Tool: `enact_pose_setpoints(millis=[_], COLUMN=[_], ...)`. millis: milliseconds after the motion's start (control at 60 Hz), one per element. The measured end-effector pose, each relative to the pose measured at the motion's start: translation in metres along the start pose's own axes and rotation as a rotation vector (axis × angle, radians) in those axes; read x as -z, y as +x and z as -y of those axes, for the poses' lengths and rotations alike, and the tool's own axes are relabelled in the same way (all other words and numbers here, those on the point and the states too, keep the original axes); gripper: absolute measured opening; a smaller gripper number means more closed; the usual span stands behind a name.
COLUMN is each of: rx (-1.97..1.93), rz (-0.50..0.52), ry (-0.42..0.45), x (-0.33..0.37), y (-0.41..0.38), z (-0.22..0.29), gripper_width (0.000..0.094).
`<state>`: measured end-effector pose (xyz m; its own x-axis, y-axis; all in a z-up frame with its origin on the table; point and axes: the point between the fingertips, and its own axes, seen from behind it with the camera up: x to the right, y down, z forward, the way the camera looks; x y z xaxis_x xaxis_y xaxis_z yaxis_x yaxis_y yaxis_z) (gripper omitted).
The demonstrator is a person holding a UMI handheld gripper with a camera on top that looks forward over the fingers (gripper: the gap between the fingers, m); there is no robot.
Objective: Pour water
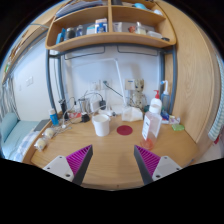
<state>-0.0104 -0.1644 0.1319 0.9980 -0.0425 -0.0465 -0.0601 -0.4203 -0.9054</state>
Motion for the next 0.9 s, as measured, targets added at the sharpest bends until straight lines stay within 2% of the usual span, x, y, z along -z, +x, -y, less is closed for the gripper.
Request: enact_pose_setpoints(millis=[133,233,250,417,567,617,767,900], rx=[-0.027,-0.011,-0.01,0.036,0.085,0.104,0.137,0.12], rz=[-0.086,-0.1,-0.111,-0.083,-0.048,-0.04,-0.032,-0.013], ry=[-0.022,-0.016,-0.018,0.025,0.099,0.12,0.185,0.228], x=[-0.018,-0.053,-0.042,-0.093,-0.13,-0.14,-0.158,-0.164], y=[0.066,0.12,0.116,0.141,0.146,0.147,0.148,0.146], z=[-0.022,-0.027,-0.025,-0.01,0.011,0.017,0.029,0.033], gripper_width=[0.0853,0.0854,0.0854,0.0862,0.0849,0.079,0.0491,0.0416])
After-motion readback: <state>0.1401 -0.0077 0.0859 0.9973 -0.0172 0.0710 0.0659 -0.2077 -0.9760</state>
